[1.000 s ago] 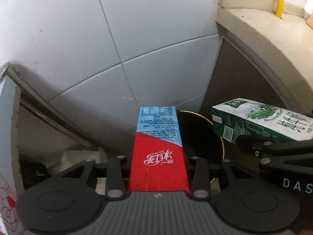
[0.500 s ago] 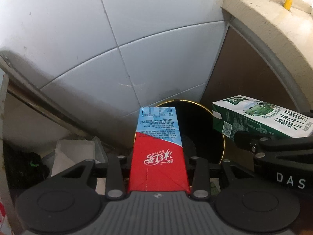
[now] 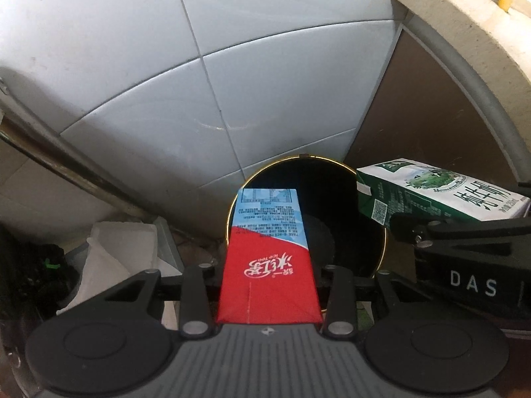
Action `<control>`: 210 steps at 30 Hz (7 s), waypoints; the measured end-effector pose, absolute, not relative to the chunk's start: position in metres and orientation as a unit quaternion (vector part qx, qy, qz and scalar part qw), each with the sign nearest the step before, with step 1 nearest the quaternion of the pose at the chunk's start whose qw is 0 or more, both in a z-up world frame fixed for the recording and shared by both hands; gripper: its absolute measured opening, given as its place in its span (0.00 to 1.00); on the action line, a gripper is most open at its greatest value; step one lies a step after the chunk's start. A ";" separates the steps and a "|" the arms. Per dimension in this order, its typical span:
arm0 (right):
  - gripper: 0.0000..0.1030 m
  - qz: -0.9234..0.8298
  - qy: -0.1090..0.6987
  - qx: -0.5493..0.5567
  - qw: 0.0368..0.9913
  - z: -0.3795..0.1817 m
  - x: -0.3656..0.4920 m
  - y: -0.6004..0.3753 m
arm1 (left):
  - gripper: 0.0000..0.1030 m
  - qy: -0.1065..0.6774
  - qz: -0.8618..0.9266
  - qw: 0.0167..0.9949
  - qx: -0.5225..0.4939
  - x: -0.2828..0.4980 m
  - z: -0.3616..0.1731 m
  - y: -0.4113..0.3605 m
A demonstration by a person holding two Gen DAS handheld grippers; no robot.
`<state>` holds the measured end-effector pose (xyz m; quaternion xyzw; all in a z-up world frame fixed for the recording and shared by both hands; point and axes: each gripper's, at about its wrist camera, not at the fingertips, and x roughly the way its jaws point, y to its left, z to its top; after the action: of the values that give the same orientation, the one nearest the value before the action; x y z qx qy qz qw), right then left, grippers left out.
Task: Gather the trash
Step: 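Open the left tool while the right tool opens, dropping both cartons into the bin, then raise both tools back toward the remaining plastic bags and foam nets, then grasp the clear plastic bag with the left tool while the right tool grasps a white foam net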
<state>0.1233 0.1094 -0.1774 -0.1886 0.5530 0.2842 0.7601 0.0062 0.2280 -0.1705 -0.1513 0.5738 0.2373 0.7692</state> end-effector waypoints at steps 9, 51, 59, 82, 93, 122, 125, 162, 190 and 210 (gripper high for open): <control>0.58 0.283 0.563 -0.190 0.753 -0.188 0.130 0.112 | 0.34 0.587 0.239 0.758 -0.154 0.012 -0.182 0.230; 0.64 0.254 0.542 -0.167 0.784 -0.174 0.126 0.095 | 0.53 0.563 0.222 0.784 -0.139 0.018 -0.173 0.219; 0.64 0.250 0.527 -0.158 0.796 -0.160 0.116 0.084 | 0.53 0.552 0.219 0.794 -0.130 0.013 -0.163 0.217; 0.66 0.252 0.458 -0.137 0.841 -0.097 0.079 0.045 | 0.53 0.488 0.201 0.843 -0.109 -0.006 -0.093 0.183; 0.69 0.222 0.415 -0.104 0.876 -0.058 0.061 -0.002 | 0.53 0.457 0.151 0.874 -0.076 0.004 -0.056 0.141; 0.71 0.014 0.363 -0.036 0.931 -0.014 0.001 -0.188 | 0.54 0.421 -0.068 0.904 0.015 0.051 -0.016 -0.001; 0.71 0.000 0.367 -0.029 0.930 -0.016 0.000 -0.199 | 0.54 0.420 -0.094 0.902 0.024 0.060 -0.015 -0.017; 0.72 0.019 0.362 0.024 0.932 -0.017 0.139 -0.255 | 0.55 0.413 -0.129 0.902 0.012 0.223 -0.013 -0.067; 0.34 0.046 0.388 0.058 0.919 -0.018 0.114 -0.274 | 0.45 0.428 -0.132 0.893 -0.037 0.187 -0.029 -0.032; 0.78 0.051 0.378 0.030 0.924 -0.035 0.146 -0.257 | 0.71 0.441 -0.044 0.877 -0.185 0.226 -0.053 0.010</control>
<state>0.1459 -0.2575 -0.0347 0.0298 0.3782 0.0509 0.9238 0.2263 0.0102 -0.0533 -0.1849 0.4411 -0.0444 0.8771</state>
